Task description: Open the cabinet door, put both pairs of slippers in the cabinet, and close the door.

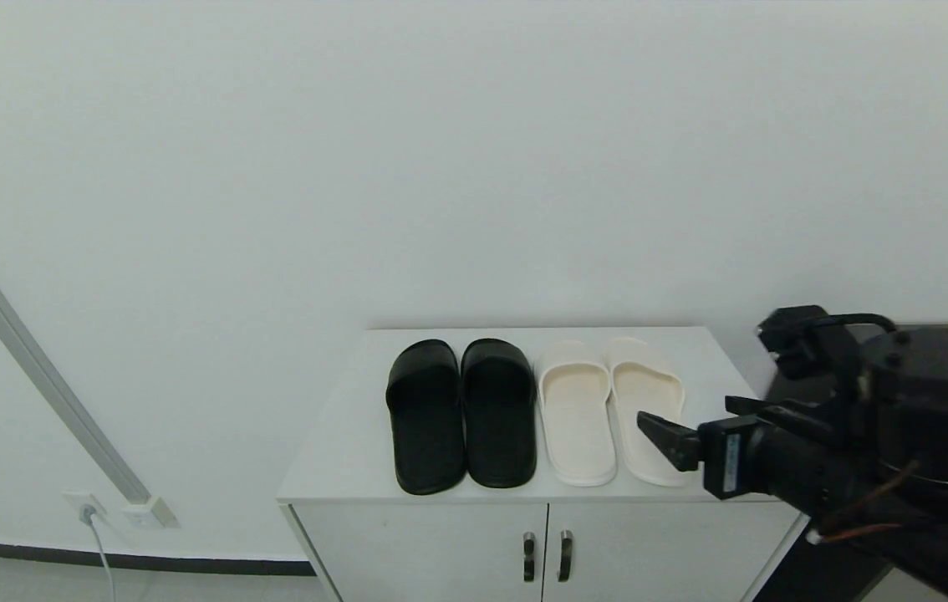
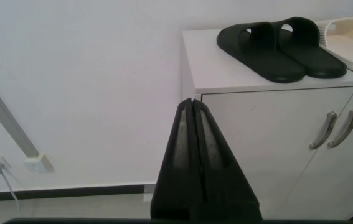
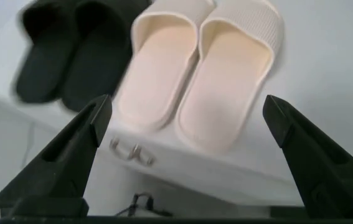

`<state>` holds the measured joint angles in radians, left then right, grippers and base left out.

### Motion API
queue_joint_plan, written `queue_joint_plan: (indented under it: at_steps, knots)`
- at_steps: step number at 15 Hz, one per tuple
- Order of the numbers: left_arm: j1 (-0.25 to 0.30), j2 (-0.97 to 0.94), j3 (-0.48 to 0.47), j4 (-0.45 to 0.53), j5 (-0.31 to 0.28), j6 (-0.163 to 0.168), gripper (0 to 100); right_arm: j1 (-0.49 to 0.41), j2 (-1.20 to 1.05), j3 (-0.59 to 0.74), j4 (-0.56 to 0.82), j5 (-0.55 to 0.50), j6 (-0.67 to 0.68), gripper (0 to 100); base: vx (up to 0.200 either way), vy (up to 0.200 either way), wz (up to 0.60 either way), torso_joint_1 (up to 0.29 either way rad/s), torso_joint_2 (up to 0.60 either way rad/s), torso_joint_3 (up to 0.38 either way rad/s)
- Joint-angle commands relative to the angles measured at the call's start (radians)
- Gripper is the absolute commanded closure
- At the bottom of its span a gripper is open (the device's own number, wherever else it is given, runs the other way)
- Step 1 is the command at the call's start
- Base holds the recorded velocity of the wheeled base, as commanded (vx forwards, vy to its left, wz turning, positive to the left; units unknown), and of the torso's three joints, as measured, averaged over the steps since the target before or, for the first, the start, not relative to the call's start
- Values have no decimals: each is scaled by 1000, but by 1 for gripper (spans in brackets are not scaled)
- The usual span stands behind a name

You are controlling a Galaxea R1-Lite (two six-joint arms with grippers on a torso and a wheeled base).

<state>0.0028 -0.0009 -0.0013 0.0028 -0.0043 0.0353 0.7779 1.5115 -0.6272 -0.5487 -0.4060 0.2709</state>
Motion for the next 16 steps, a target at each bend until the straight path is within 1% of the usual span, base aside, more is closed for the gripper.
queue_joint_plan:
  at_steps: [1, 3, 7, 15, 16]
  knots:
    - [0, 1, 0, 2, 0, 0, 100, 49, 279, -109, -83, -132, 11, 0, 0, 0, 0, 0, 0, 0]
    - [0, 1, 0, 2, 0, 0, 100, 46, 383, -160, -143, -165, 45, 0, 0, 0, 0, 0, 0, 0]
    - [0, 1, 0, 2, 0, -2, 100, 3, 501, -272, -154, -283, 48, 0, 0, 0, 0, 0, 0, 0]
    - [0, 1, 0, 2, 0, -3, 100, -49, 612, -388, -188, -290, 36, 0, 0, 0, 0, 0, 0, 0]
    - [0, 2, 0, 2, 0, -3, 100, -69, 631, -413, -201, -280, 25, 0, 0, 0, 0, 0, 0, 0]
